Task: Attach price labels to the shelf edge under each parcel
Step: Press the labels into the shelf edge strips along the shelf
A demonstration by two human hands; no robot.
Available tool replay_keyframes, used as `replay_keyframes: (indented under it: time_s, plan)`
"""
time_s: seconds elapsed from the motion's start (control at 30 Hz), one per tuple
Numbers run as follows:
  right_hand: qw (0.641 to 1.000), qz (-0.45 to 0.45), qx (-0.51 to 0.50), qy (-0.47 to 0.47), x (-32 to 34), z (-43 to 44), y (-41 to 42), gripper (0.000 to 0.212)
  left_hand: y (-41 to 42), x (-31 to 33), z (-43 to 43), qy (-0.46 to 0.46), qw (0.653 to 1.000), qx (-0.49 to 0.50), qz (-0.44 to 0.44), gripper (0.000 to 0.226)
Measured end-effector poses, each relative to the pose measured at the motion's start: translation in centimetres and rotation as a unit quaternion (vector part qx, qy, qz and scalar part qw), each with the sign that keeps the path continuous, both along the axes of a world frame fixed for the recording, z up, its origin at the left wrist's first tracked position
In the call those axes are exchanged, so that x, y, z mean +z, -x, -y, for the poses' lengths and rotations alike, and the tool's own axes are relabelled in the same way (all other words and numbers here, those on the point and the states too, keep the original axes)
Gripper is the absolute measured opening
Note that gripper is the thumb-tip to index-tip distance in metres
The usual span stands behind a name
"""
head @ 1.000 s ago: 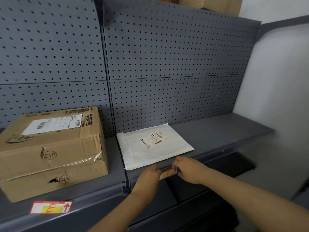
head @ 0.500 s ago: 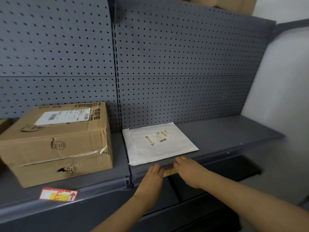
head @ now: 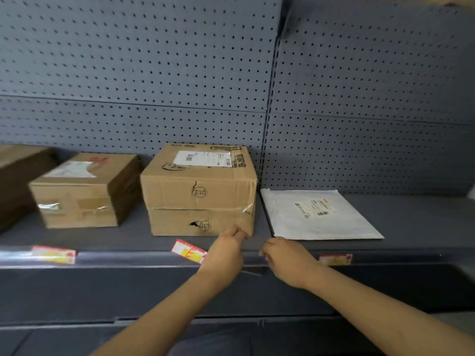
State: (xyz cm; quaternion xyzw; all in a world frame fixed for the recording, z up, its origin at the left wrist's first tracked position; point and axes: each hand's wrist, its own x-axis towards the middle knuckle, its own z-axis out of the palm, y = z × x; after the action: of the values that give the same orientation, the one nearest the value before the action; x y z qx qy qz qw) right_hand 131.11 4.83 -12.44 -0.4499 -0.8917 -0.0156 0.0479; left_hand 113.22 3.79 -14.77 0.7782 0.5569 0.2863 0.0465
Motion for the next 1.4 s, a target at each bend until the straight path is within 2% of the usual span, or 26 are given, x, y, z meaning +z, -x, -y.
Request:
replay_keyframes:
  time_s: [0.13,0.27,0.5,0.93,1.1,1.23,1.3,1.4]
  plan:
    - [0.995,-0.092,-0.017,0.035,-1.8,1.2,6.2,0.03,7.8,0.6,0.6,-0.002,0.998,0.061,-0.016,0.042]
    - [0.986,-0.155,-0.054,0.037,-2.7,1.9,10.5,0.03,12.0,0.6,1.0,0.004,0.994,0.099,-0.045,0.041]
    - [0.975,-0.19,-0.108,0.038,-3.7,1.9,12.9,0.028,13.3,0.1,1.0,0.055,0.996,0.044,-0.056,0.018]
    - [0.984,-0.155,-0.09,-0.003,-3.2,1.2,12.2,0.021,12.2,-0.4,0.8,0.065,0.993,0.061,0.083,0.02]
    - [0.987,-0.135,-0.083,-0.038,-2.9,1.0,12.2,0.012,11.6,-1.5,0.8,0.029,0.998,0.041,0.039,0.018]
    - [0.988,-0.115,-0.085,-0.059,-3.3,0.9,12.8,0.01,11.6,-2.7,1.6,-0.012,0.997,0.037,-0.061,0.026]
    - [0.991,-0.087,-0.081,-0.068,-3.7,0.9,13.0,0.019,11.7,-3.2,1.9,-0.016,0.996,0.033,-0.087,0.033]
    - [0.991,-0.065,-0.076,-0.084,-4.0,1.2,12.9,0.035,12.0,-3.9,1.8,-0.003,0.997,0.034,-0.063,0.037]
